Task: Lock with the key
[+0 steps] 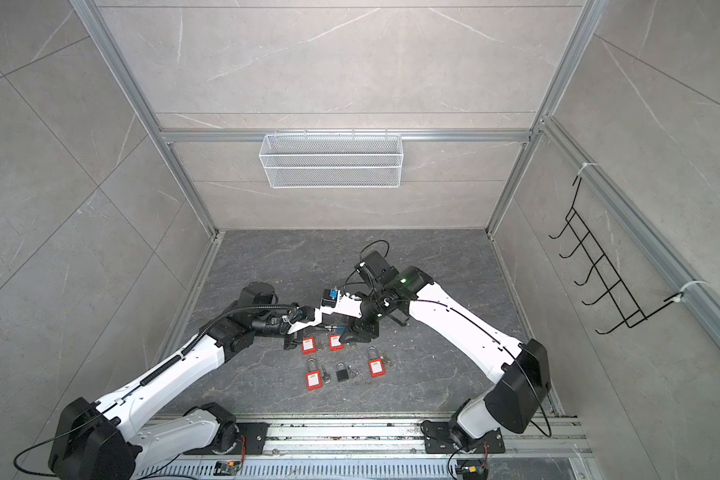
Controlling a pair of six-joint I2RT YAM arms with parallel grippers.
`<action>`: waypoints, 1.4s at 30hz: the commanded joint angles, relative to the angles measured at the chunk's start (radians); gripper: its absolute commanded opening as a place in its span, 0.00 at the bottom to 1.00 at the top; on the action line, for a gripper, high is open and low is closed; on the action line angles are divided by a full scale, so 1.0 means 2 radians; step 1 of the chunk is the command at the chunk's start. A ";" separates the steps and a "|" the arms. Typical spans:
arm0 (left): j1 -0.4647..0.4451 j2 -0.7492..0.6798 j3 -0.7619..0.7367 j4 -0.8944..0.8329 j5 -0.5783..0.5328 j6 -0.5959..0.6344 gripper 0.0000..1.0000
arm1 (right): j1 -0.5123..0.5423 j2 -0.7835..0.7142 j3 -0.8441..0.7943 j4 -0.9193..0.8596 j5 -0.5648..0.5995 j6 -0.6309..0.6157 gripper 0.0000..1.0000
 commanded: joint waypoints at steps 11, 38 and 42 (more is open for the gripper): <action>0.000 -0.020 0.023 0.016 0.073 -0.084 0.00 | 0.008 -0.056 -0.066 0.068 0.032 0.023 0.33; -0.020 -0.004 0.021 0.047 0.115 -0.141 0.00 | 0.068 -0.084 -0.106 0.186 0.034 0.036 0.00; -0.043 0.001 0.015 0.066 0.095 -0.145 0.00 | 0.072 -0.075 -0.106 0.213 0.012 0.050 0.00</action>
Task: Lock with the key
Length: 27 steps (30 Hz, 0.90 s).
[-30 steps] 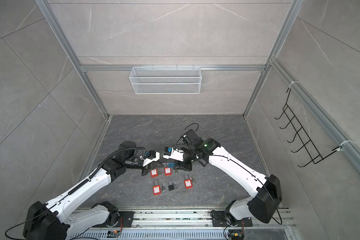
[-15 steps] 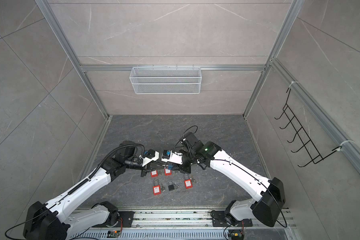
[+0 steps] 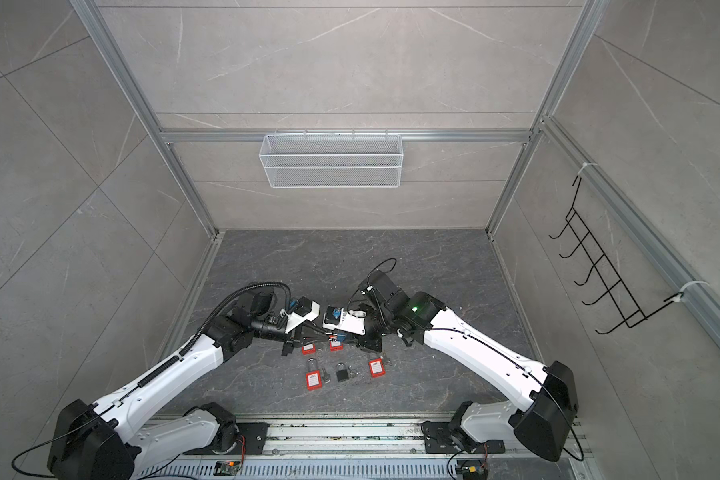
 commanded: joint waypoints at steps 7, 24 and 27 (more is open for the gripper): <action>-0.070 -0.022 -0.011 0.112 -0.047 0.019 0.00 | 0.022 0.018 0.016 0.105 -0.128 0.022 0.00; -0.086 -0.038 -0.047 0.166 -0.055 -0.029 0.00 | 0.018 0.007 -0.003 0.196 -0.079 0.034 0.00; -0.085 -0.034 -0.068 0.216 -0.051 -0.052 0.00 | 0.019 0.009 -0.007 0.227 -0.075 0.040 0.00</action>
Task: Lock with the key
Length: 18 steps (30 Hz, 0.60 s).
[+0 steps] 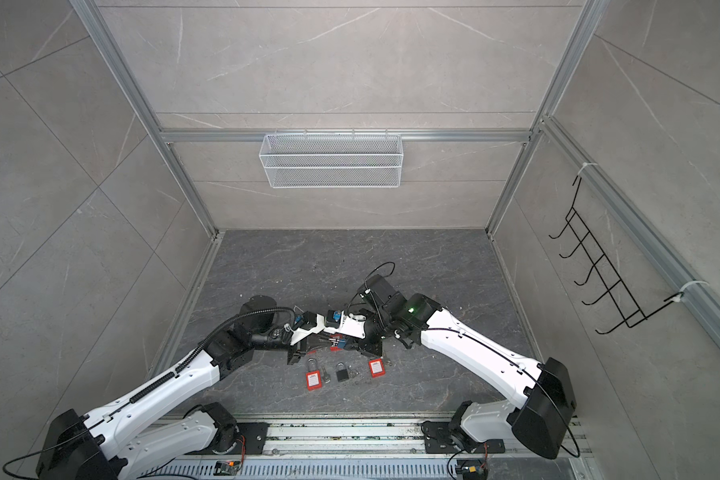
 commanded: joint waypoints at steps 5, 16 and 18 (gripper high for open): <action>-0.038 0.039 0.000 0.141 0.056 -0.046 0.00 | 0.023 0.014 0.017 0.264 -0.057 0.037 0.00; -0.054 0.074 -0.009 0.196 0.072 -0.062 0.00 | 0.023 0.030 0.017 0.311 -0.059 0.028 0.00; -0.054 0.078 -0.008 0.202 0.087 -0.069 0.00 | 0.023 0.027 0.006 0.331 -0.045 0.021 0.00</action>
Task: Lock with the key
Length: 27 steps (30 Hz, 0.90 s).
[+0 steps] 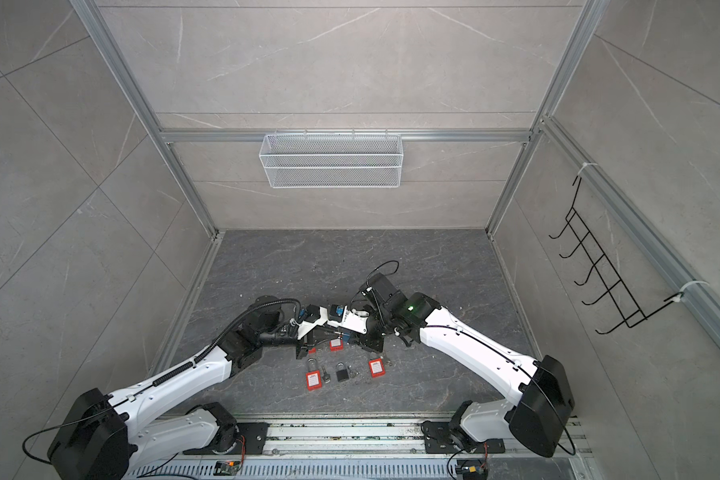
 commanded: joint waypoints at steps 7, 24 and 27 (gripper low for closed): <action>-0.055 0.015 0.030 0.058 0.130 -0.018 0.00 | 0.035 0.012 0.009 0.292 -0.089 -0.039 0.00; -0.050 0.001 0.046 0.052 0.194 -0.056 0.00 | 0.011 -0.056 -0.043 0.338 -0.147 -0.020 0.00; -0.050 0.008 0.045 0.055 0.194 -0.055 0.00 | 0.010 -0.053 -0.039 0.359 -0.149 -0.013 0.00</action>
